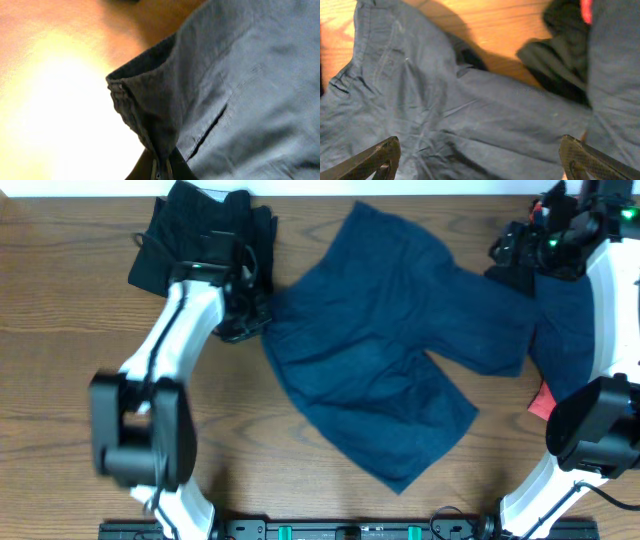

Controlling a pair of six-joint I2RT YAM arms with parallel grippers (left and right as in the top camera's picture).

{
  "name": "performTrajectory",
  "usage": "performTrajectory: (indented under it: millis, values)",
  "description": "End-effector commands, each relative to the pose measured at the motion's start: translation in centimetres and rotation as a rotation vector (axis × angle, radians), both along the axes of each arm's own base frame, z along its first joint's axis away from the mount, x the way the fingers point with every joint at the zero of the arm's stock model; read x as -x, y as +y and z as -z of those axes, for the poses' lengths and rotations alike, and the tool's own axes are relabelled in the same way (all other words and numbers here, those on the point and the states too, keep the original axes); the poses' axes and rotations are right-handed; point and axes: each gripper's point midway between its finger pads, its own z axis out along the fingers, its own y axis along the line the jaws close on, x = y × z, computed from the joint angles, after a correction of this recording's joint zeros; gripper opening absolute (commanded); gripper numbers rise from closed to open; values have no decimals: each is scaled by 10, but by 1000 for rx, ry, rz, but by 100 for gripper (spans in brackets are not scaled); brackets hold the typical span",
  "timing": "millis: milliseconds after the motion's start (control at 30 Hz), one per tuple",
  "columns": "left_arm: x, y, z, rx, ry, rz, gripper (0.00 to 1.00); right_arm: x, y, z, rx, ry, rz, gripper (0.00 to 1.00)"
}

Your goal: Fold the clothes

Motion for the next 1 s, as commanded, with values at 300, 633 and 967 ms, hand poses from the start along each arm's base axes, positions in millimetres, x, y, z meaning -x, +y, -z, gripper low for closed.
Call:
performTrajectory:
  millis: [300, 633, 967]
  values:
    - [54, 39, -55, -181, 23, -67, 41, 23, 76, 11, 10, 110, -147, 99]
    - [53, 39, -73, -175, -52, -44, 42, 55, 122, 79, 42, 243, -239, 99]
    - [17, 34, -129, -125, -359, -72, 49, 72, 148, 159, 69, 238, -199, 98]
